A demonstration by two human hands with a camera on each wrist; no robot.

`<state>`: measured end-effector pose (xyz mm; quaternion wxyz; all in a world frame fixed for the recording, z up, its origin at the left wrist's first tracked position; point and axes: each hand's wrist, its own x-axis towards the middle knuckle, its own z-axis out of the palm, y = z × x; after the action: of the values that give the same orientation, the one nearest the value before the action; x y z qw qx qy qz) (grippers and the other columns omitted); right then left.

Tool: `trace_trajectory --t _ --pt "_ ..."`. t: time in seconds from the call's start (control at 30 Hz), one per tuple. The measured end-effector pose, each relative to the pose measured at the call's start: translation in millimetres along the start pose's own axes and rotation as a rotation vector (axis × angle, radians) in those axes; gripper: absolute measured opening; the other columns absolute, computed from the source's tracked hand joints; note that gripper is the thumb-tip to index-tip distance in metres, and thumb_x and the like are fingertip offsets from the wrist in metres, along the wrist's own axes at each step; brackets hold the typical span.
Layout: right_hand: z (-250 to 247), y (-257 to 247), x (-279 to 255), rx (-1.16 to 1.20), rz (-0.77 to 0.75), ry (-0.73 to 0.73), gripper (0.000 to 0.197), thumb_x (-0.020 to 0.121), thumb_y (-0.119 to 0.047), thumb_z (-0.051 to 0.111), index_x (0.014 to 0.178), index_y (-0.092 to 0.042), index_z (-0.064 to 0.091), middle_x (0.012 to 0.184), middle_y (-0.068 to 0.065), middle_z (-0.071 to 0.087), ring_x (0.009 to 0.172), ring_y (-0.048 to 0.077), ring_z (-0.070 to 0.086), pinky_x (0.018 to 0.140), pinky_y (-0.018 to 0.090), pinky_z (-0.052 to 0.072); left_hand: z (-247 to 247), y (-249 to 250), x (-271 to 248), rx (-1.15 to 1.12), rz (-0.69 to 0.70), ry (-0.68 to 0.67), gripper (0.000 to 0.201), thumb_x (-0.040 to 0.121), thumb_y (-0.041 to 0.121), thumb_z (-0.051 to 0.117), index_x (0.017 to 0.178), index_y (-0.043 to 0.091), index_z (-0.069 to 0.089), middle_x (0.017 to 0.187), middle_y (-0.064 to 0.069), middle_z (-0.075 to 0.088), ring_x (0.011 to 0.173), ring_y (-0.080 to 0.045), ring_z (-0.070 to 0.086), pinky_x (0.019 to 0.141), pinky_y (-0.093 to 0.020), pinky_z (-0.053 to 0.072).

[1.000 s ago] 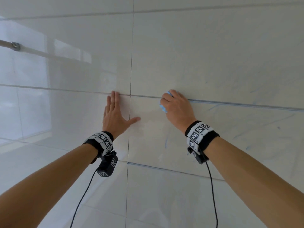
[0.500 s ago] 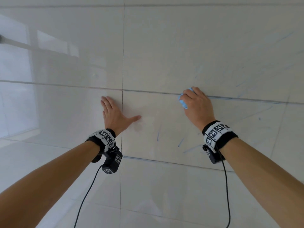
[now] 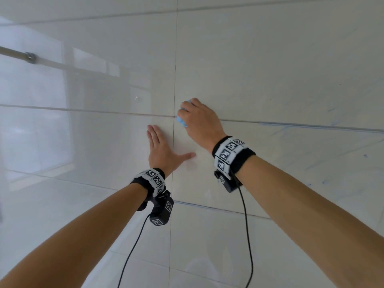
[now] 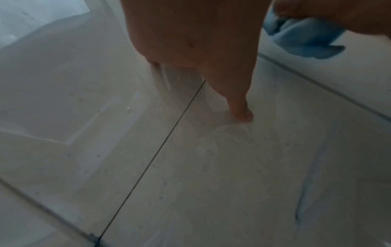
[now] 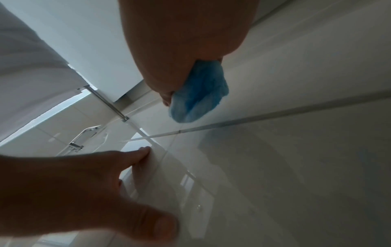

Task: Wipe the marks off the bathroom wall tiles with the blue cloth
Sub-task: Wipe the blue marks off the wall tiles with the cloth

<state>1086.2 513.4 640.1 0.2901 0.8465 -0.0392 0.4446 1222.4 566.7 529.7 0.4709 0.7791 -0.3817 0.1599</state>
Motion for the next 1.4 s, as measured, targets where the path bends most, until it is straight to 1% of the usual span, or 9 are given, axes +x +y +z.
trace_trajectory --t 0.13,0.2,0.4,0.6,0.77,0.97,1.23,1.33,1.4 --pt "12 -12 35 -0.062 -0.028 -0.135 0.028 0.094 0.001 0.047 0.111 -0.008 0.067 0.117 0.006 0.062 0.116 0.028 0.053 0.079 0.034 0.045 1 -7 -2 0.000 0.032 0.027 0.162 0.060 0.082 0.079 0.163 0.004 -0.020 0.172 -0.008 -0.025 0.159 -0.021 -0.022 0.126 -0.029 -0.006" --pt "22 -11 42 -0.096 -0.044 -0.166 0.027 0.096 0.002 0.049 0.113 -0.008 0.067 0.119 0.006 0.061 0.118 0.028 0.052 0.081 0.034 0.041 1 -10 -2 -0.003 0.042 0.031 0.162 0.060 0.083 0.078 0.163 0.006 -0.019 0.172 -0.007 -0.025 0.159 -0.019 -0.022 0.125 -0.027 -0.007" --pt "44 -20 40 -0.200 -0.051 -0.207 0.023 0.099 -0.004 0.053 0.111 -0.009 0.072 0.121 0.007 0.063 0.124 0.031 0.052 0.102 0.041 0.043 0 -18 0 0.038 0.075 0.039 0.161 0.059 0.085 0.075 0.163 0.007 -0.019 0.173 -0.006 -0.024 0.160 -0.019 -0.020 0.128 -0.030 -0.003" --pt "42 -8 24 -0.256 -0.188 -0.235 0.017 0.095 -0.002 0.059 0.094 -0.014 0.072 0.103 0.001 0.066 0.111 0.026 0.056 0.092 0.036 0.047 -2 -17 -1 0.104 0.059 0.025 0.160 0.062 0.085 0.077 0.163 0.009 -0.021 0.172 -0.005 -0.025 0.160 -0.019 -0.019 0.130 -0.034 -0.001" --pt "27 24 -11 -0.300 -0.164 -0.162 0.016 0.072 0.002 0.072 0.071 -0.013 0.069 0.081 0.002 0.064 0.088 0.028 0.062 0.072 0.036 0.053 -8 -8 -8 0.126 0.044 0.012 0.158 0.064 0.073 0.085 0.164 0.008 -0.018 0.174 -0.007 -0.020 0.162 -0.022 -0.010 0.132 -0.039 0.008" --pt "-3 71 -54 -0.226 -0.107 -0.038 0.015 0.068 -0.002 0.054 0.069 -0.009 0.067 0.081 0.007 0.063 0.084 0.033 0.063 0.066 0.037 0.052 9 28 -29 0.053 0.137 0.031 0.150 0.070 0.061 0.089 0.164 0.005 -0.014 0.174 -0.009 -0.015 0.162 -0.020 -0.009 0.132 -0.036 0.009" --pt "-51 138 -118 -0.255 0.041 -0.055 0.017 0.066 0.006 0.070 0.076 -0.007 0.070 0.092 0.010 0.066 0.089 0.036 0.062 0.068 0.040 0.052 45 92 -61 -0.038 0.254 0.032 0.146 0.073 0.062 0.087 0.165 0.006 -0.012 0.175 -0.008 -0.012 0.162 -0.020 -0.006 0.131 -0.036 0.014" --pt "-68 160 -144 -0.244 0.059 -0.022 0.014 0.074 -0.001 0.056 0.081 -0.006 0.067 0.093 0.011 0.064 0.089 0.037 0.061 0.069 0.042 0.053 56 115 -74 -0.032 0.280 0.039 0.144 0.074 0.061 0.086 0.165 0.006 -0.012 0.175 -0.007 -0.012 0.162 -0.020 -0.006 0.131 -0.038 0.016" --pt "-76 176 -159 -0.230 0.053 0.006 0.025 0.078 -0.008 0.042 0.082 -0.006 0.066 0.092 0.012 0.063 0.088 0.037 0.061 0.069 0.041 0.052 63 133 -80 -0.020 0.292 0.054 0.143 0.075 0.062 0.086 0.165 0.007 -0.012 0.175 -0.007 -0.011 0.162 -0.020 -0.006 0.131 -0.037 0.014"
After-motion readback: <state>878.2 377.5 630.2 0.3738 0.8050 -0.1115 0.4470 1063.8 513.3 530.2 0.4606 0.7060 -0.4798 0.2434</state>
